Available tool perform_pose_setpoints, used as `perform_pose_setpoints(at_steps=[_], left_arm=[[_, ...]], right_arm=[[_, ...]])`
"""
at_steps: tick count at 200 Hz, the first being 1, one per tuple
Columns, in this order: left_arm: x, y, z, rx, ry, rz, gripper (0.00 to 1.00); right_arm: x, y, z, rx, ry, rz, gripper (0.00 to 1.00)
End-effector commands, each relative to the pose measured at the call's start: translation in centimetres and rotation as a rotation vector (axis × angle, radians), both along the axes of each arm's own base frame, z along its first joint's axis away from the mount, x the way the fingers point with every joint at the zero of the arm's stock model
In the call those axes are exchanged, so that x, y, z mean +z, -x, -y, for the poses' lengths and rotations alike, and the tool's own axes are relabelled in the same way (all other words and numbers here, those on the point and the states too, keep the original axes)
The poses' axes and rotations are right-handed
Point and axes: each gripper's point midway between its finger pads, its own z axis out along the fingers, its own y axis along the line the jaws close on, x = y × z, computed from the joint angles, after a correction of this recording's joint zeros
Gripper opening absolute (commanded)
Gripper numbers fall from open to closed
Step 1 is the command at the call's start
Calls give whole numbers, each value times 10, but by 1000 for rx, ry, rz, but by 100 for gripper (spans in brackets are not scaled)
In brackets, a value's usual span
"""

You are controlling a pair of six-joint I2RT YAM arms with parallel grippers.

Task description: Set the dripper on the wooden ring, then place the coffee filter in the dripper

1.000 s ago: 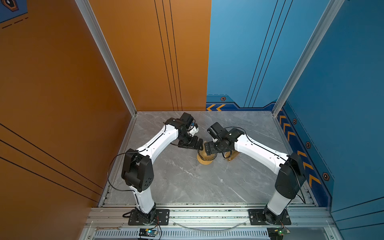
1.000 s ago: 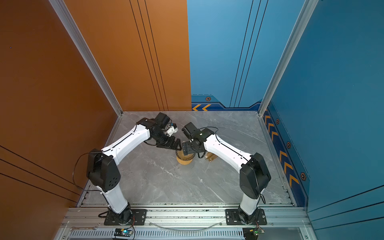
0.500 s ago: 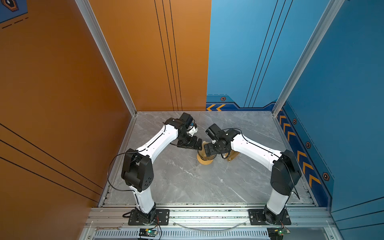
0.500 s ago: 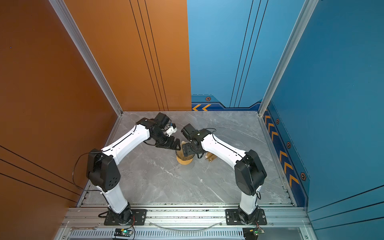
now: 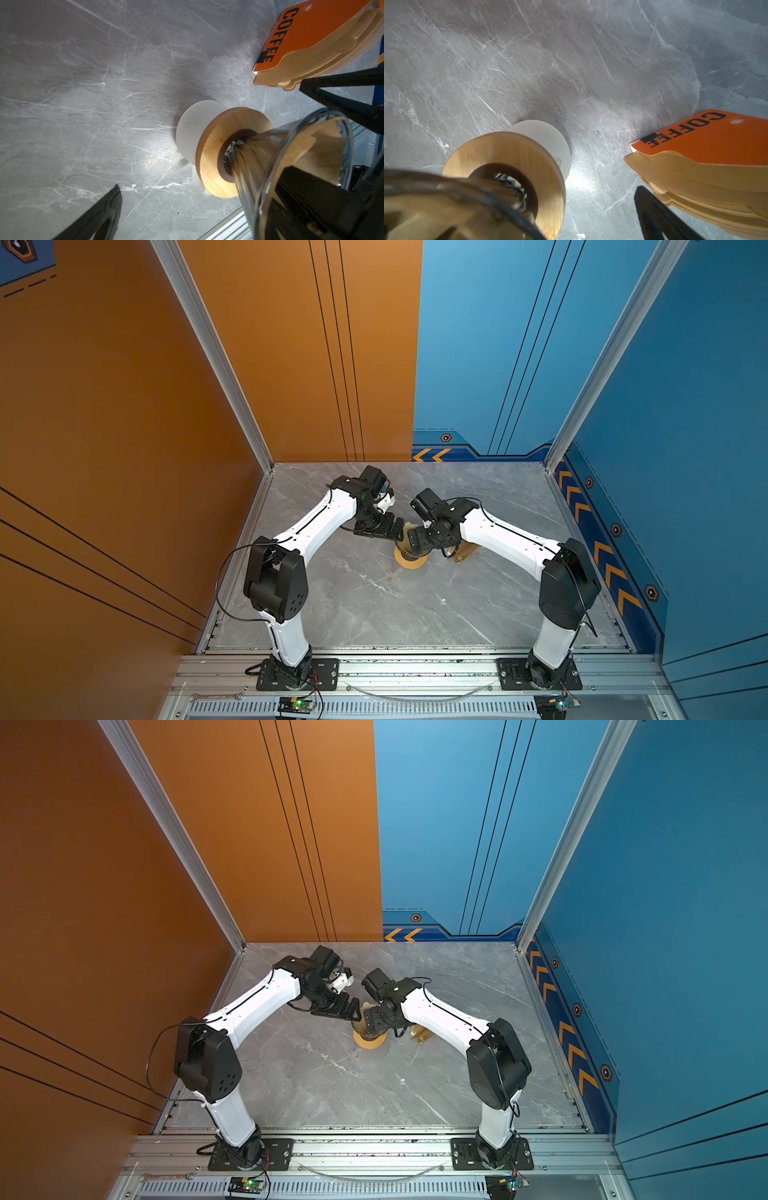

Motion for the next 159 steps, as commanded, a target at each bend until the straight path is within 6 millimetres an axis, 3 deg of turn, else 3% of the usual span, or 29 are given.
perform_pose_setpoints(at_steps=[1, 63, 128, 159], left_arm=[[-8, 4, -6, 8, -31, -32, 98], [-4, 5, -5, -2, -31, -17, 98], [-5, 5, -8, 3, -47, -18, 98], [-4, 6, -9, 0, -51, -17, 98]], right_arm=[[-5, 1, 1, 10, 13, -5, 96], [42, -1, -7, 15, -96, 65, 96], [46, 6, -5, 8, -127, 61, 93], [36, 10, 0, 2, -112, 43, 92]])
